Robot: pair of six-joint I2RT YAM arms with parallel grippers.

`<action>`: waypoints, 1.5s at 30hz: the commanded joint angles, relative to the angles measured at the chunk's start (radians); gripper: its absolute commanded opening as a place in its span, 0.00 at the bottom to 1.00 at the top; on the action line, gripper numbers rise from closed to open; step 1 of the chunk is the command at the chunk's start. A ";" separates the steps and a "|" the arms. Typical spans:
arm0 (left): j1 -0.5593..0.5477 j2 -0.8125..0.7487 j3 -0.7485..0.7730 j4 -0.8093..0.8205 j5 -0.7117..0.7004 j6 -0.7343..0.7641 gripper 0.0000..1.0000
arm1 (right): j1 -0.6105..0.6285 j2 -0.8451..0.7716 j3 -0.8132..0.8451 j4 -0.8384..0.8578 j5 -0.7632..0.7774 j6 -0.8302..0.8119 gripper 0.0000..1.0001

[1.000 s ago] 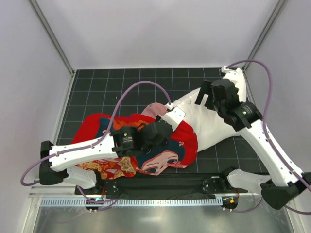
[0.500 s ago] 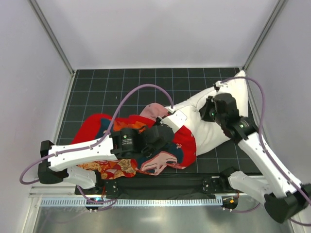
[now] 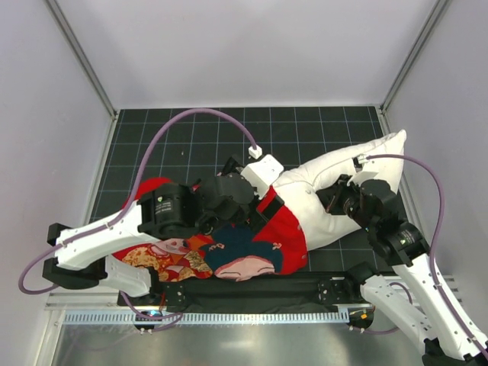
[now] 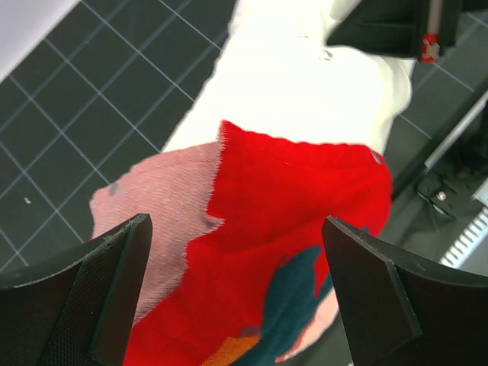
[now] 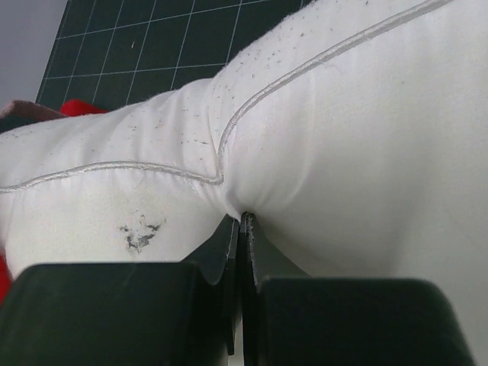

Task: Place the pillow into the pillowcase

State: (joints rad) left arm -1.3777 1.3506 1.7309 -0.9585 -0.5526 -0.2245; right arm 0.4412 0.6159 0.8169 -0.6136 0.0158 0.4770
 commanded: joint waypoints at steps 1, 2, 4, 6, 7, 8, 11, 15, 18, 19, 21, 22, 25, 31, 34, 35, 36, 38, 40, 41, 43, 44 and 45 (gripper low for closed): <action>0.014 0.033 0.055 -0.089 0.114 -0.006 0.95 | 0.008 -0.001 -0.019 -0.041 -0.094 0.020 0.04; 0.032 0.051 0.062 -0.095 0.138 -0.006 0.94 | 0.008 -0.007 -0.021 -0.041 -0.096 0.021 0.04; 0.054 0.070 0.087 -0.103 0.173 -0.006 0.90 | 0.008 -0.015 -0.022 -0.041 -0.093 0.021 0.04; 0.092 0.105 0.094 -0.106 0.204 -0.006 0.86 | 0.008 -0.018 -0.021 -0.044 -0.091 0.023 0.04; 0.106 0.120 0.105 -0.118 0.201 -0.006 0.86 | 0.007 -0.016 -0.018 -0.044 -0.094 0.023 0.04; 0.121 0.137 0.111 -0.128 0.200 -0.007 0.86 | 0.008 -0.015 -0.010 -0.048 -0.100 0.023 0.04; 0.176 0.194 0.131 -0.137 0.194 -0.012 0.81 | 0.008 -0.018 0.001 -0.054 -0.109 0.023 0.04; 0.201 0.234 0.148 -0.088 0.207 0.014 0.39 | 0.008 -0.034 0.011 -0.057 -0.131 0.025 0.04; 0.201 0.245 0.189 -0.042 0.240 0.046 0.06 | 0.008 -0.045 0.016 -0.052 -0.187 0.029 0.04; 0.201 0.246 0.211 -0.034 0.268 0.060 0.04 | 0.008 -0.051 0.015 -0.035 -0.215 0.034 0.04; 0.201 0.252 0.290 -0.010 0.304 0.076 0.00 | 0.008 -0.054 0.011 -0.012 -0.263 0.043 0.04; 0.201 0.258 0.324 -0.003 0.321 0.086 0.00 | 0.008 -0.053 0.011 0.017 -0.321 0.060 0.04; 0.201 0.323 0.511 -0.017 0.313 0.112 0.00 | 0.008 -0.044 0.025 0.098 -0.394 0.092 0.04; 0.203 0.524 0.792 -0.017 0.368 0.134 0.00 | 0.057 0.067 0.189 0.167 -0.436 0.117 0.04; 0.201 0.570 0.753 0.009 0.407 0.111 0.00 | 0.155 0.110 0.206 0.216 -0.406 0.133 0.04; 0.201 0.581 0.737 0.026 0.421 0.105 0.00 | 0.186 0.126 0.206 0.224 -0.360 0.137 0.04; 0.201 0.587 0.727 0.029 0.433 0.100 0.00 | 0.224 0.134 0.205 0.225 -0.337 0.134 0.04; 0.203 0.590 0.682 0.021 0.407 0.105 0.00 | 0.290 0.146 0.203 0.209 -0.274 0.126 0.04; 0.224 0.537 0.606 0.029 0.355 0.100 0.00 | 0.295 0.127 0.194 0.157 -0.238 0.117 0.04; 0.233 0.506 0.493 0.058 0.349 0.093 0.00 | 0.295 0.108 0.186 0.146 -0.205 0.112 0.04; 0.253 0.387 0.333 0.116 0.339 0.061 0.00 | 0.295 0.047 0.171 0.086 -0.159 0.101 0.06; 0.253 0.343 0.179 0.151 0.342 0.053 0.00 | 0.295 0.032 0.171 0.059 -0.137 0.098 0.10; 0.253 0.306 0.111 0.218 0.355 0.041 0.00 | 0.295 0.016 0.171 0.034 -0.098 0.095 0.13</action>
State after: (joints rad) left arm -1.1271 1.8023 2.0068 -0.9737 -0.2264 -0.1356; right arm 0.7158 0.7017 0.9653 -0.6140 -0.1131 0.5594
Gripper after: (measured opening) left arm 0.039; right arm 0.113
